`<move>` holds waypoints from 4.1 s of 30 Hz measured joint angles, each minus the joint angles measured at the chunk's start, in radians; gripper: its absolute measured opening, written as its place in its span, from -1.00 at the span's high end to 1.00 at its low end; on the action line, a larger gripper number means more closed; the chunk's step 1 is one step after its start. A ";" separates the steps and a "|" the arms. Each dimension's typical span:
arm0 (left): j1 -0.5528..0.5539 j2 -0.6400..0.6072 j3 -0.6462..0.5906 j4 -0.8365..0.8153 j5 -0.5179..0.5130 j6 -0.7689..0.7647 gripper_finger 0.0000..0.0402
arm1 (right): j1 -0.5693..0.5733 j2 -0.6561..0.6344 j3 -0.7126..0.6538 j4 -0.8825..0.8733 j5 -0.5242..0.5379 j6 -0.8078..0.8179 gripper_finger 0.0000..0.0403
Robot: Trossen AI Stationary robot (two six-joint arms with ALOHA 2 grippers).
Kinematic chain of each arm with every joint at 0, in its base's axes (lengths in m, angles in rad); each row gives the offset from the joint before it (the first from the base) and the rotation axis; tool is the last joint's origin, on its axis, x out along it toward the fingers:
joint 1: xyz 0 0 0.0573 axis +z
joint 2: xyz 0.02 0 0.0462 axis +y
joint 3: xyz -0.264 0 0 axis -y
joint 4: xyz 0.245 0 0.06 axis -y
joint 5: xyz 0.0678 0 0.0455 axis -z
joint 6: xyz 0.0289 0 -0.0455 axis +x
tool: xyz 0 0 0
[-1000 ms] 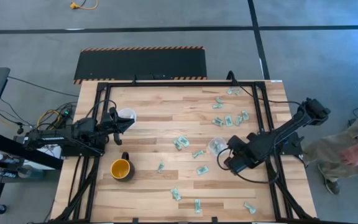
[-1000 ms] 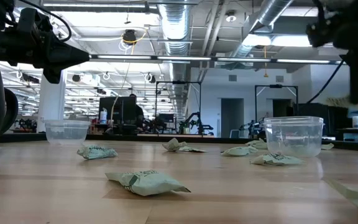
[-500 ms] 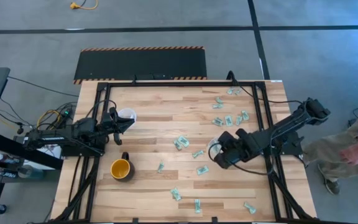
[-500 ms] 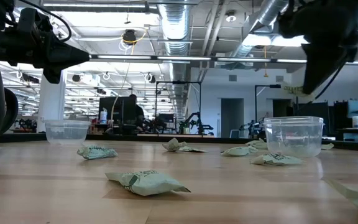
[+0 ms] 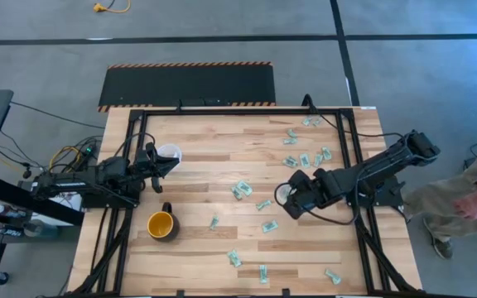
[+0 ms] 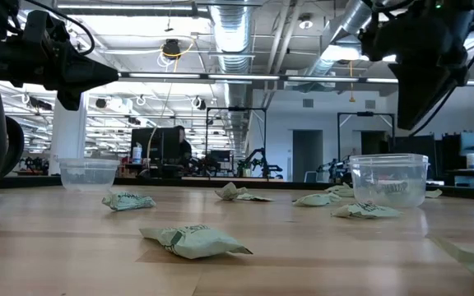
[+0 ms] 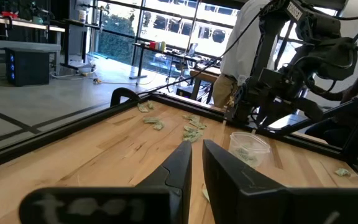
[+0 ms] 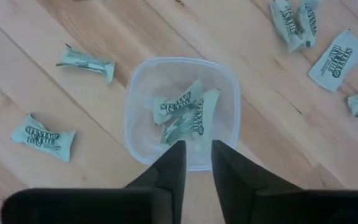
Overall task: Pick and place Stevia / Truvia into bins
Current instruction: Put the white stevia packet into the square transparent container
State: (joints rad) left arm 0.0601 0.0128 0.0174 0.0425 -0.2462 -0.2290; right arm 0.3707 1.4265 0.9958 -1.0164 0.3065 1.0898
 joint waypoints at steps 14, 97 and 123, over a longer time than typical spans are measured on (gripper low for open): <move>0.000 0.000 0.000 0.000 0.000 0.000 0.87 | 0.425 0.000 0.000 0.090 -0.296 0.600 0.44; 0.000 0.000 0.000 0.000 0.000 0.000 0.87 | 0.365 0.441 0.398 -0.243 -0.043 0.243 1.00; 0.000 0.000 0.000 0.000 0.000 0.000 0.87 | -0.064 0.439 0.420 -0.376 0.138 -0.208 0.98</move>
State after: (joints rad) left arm 0.0605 0.0128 0.0174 0.0425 -0.2462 -0.2287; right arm 0.3065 1.8660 1.4162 -1.3921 0.4449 0.8819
